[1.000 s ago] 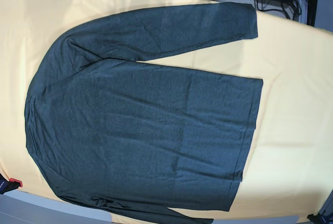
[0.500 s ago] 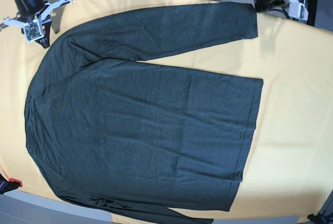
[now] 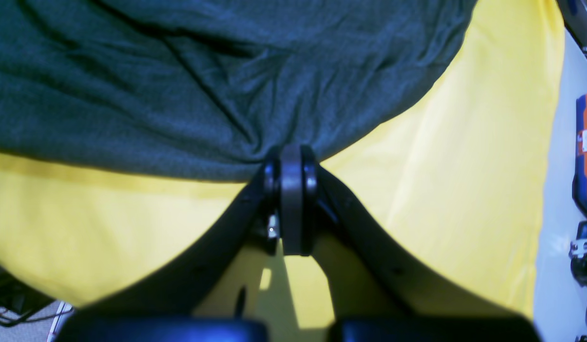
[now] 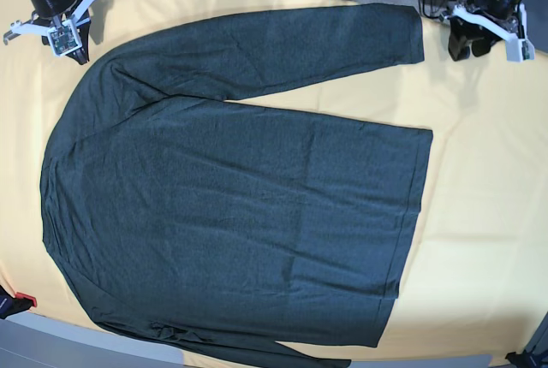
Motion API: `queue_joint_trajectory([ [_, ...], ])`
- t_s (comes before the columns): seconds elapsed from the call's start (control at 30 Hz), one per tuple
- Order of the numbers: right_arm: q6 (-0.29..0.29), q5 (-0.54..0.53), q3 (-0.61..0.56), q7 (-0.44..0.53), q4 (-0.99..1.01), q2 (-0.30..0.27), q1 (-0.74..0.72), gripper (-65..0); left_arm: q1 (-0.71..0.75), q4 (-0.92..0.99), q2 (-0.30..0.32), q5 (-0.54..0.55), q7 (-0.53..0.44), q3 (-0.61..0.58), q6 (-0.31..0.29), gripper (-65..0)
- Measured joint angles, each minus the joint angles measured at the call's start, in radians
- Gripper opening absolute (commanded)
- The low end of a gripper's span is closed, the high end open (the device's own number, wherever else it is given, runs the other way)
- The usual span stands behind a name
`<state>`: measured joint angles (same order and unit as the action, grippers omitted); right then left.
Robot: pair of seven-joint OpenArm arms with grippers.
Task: Fold the T-shirt properly
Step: 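Lower both grippers toward the shirt's shoulder and sleeve cuff, then grasp the sleeve cuff with the left gripper and the shoulder with the right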
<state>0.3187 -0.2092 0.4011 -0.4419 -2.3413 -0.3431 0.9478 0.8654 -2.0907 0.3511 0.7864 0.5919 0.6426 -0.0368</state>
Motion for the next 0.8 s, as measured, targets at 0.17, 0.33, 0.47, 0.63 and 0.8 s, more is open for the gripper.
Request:
queue_joint_trajectory([
  [0.17, 0.0, 0.0, 0.0, 0.0, 0.0, 0.0, 0.0, -65.0, -0.007, 0.003, -0.002, -0.001, 0.004, -0.007, 0.008, -34.2],
  [0.33, 0.0, 0.0, 0.0, 0.0, 0.0, 0.0, 0.0, -65.0, -0.013, 0.076, 0.001, -0.002, 0.008, -0.087, 0.011, -34.2],
  [0.47, 0.0, 0.0, 0.0, 0.0, 0.0, 0.0, 0.0, -65.0, -0.061, 0.129, 0.003, -0.017, -0.032, -0.15, -0.03, -34.2],
  [0.63, 0.0, 0.0, 0.0, 0.0, 0.0, 0.0, 0.0, -65.0, -0.098, 0.144, 0.013, -0.019, -0.053, -0.249, -0.075, -34.2],
  [0.8, 0.0, 0.023, 0.0, 0.0, 0.0, 0.0, 0.0, -65.0, -0.098, 0.139, 0.012, 0.0, 0.0, -0.296, -0.145, -34.2],
])
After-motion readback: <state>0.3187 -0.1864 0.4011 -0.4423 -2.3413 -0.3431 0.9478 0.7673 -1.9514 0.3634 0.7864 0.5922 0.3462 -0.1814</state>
